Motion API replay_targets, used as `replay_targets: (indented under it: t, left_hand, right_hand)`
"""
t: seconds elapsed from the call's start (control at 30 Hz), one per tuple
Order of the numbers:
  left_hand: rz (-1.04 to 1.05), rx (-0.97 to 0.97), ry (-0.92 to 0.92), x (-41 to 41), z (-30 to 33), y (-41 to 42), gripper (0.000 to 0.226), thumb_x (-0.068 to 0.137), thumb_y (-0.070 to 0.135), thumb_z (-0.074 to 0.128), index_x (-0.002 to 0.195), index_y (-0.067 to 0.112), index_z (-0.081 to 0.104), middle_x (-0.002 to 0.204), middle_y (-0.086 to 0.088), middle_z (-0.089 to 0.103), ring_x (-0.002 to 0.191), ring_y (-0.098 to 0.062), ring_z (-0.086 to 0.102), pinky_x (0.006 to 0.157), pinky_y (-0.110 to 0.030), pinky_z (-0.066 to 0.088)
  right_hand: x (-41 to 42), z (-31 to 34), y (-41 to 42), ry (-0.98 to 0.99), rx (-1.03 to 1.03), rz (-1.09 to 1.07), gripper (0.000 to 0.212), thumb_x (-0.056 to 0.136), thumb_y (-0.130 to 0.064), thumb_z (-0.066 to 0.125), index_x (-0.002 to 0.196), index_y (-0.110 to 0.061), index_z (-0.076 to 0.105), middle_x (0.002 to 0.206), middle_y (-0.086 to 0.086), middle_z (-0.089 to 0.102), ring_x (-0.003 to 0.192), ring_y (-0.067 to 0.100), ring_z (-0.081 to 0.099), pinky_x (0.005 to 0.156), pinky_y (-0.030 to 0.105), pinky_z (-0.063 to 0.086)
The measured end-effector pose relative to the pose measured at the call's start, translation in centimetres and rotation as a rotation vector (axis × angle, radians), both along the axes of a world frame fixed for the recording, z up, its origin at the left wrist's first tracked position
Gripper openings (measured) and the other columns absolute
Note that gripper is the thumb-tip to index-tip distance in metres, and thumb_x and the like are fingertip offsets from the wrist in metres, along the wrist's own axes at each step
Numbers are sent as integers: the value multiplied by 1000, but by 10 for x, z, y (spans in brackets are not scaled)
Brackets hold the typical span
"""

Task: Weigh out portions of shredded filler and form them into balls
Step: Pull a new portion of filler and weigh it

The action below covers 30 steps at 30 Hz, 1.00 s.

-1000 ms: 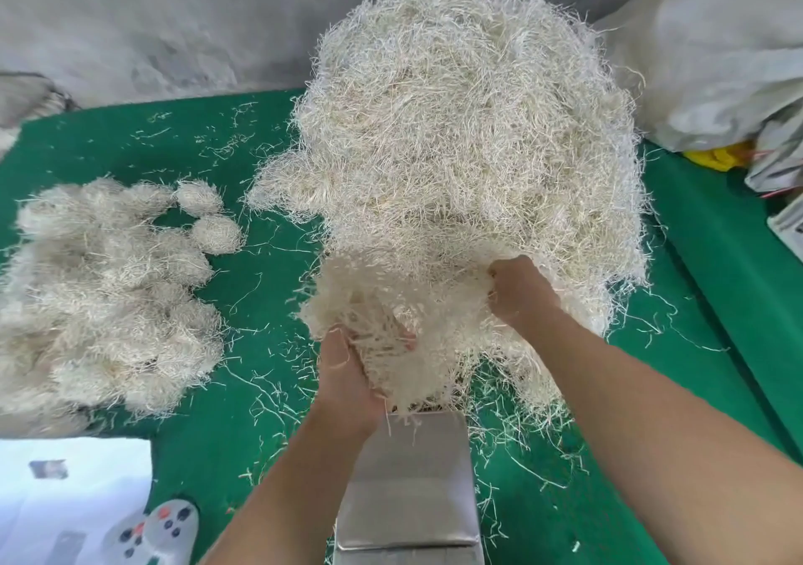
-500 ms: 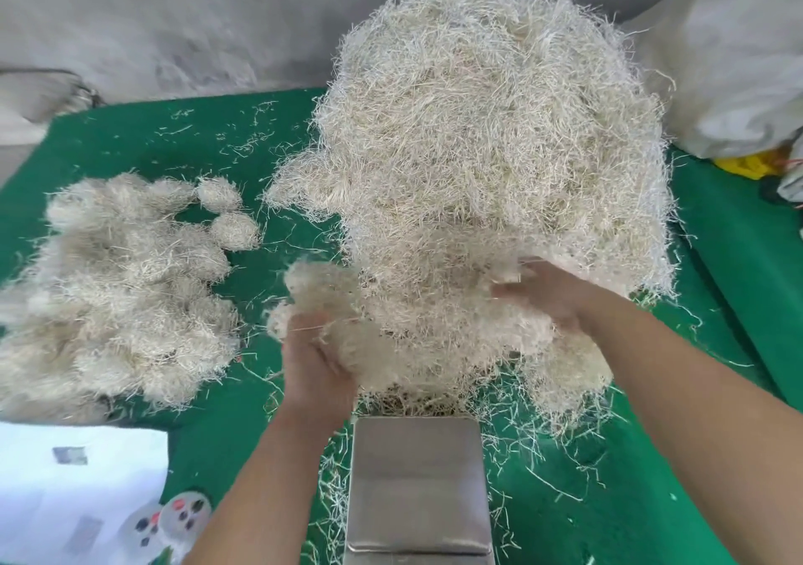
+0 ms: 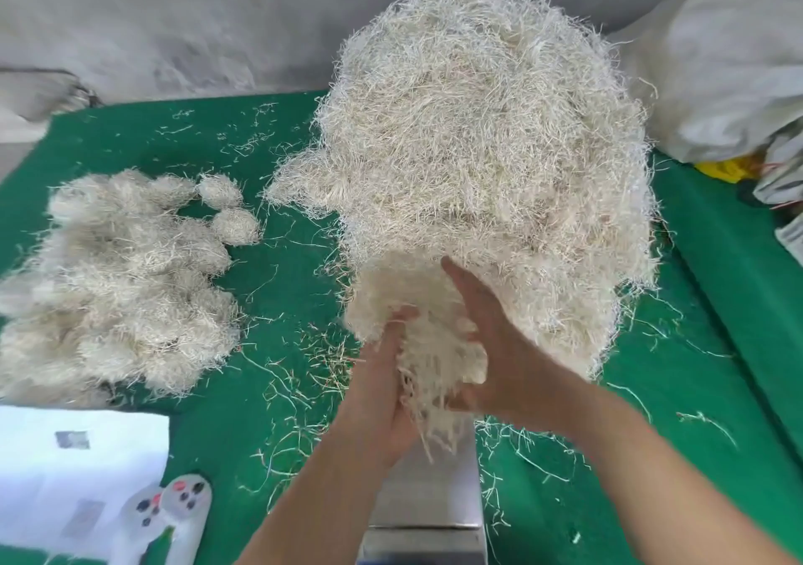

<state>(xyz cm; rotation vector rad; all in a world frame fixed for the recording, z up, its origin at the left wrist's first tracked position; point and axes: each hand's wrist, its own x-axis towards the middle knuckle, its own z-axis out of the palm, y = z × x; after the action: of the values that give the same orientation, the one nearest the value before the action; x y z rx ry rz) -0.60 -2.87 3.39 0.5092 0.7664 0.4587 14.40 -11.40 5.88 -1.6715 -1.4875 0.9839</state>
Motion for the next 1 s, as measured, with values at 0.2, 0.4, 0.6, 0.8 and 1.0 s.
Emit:
replay_targets:
  t: [0.2, 0.4, 0.6, 0.8, 1.0]
  left_hand:
    - [-351, 326, 337, -41, -14, -3, 39, 95, 42, 69, 131, 26, 66, 135, -1, 69, 120, -20, 68, 107, -43, 52]
    - [-151, 131, 130, -103, -48, -6, 61, 80, 67, 77, 133, 40, 65, 138, 7, 66, 135, -27, 55, 106, -50, 51]
    - [-146, 440, 428, -82, -46, -32, 33, 84, 53, 69, 107, 30, 75, 108, 1, 79, 89, -8, 77, 64, -15, 56]
    - [-152, 531, 684, -89, -83, -23, 59, 90, 48, 74, 141, 30, 49, 143, -5, 56, 111, -17, 63, 105, -44, 48]
    - [-135, 551, 749, -111, -99, -16, 55, 96, 45, 63, 147, 37, 43, 147, -4, 48, 100, -12, 51, 91, -38, 40]
  right_hand:
    - [-14, -26, -17, 445, 129, -272, 59, 80, -12, 80, 129, -36, 59, 116, -13, 73, 116, 16, 69, 90, 28, 60]
    - [-29, -33, -36, 172, -463, -181, 47, 109, -19, 45, 155, -20, 40, 151, 0, 52, 145, 23, 43, 99, 22, 38]
    - [-55, -56, -34, 315, -284, -176, 12, 101, -25, 65, 109, -32, 70, 96, -12, 77, 84, 6, 71, 75, 19, 56]
    - [-41, -92, -41, 187, -365, -475, 5, 100, -19, 68, 105, -17, 67, 97, 6, 73, 51, 1, 53, 46, 15, 44]
    - [-33, -89, -57, 82, -504, -365, 32, 100, -20, 62, 131, -26, 56, 121, -4, 67, 94, 30, 74, 76, 31, 61]
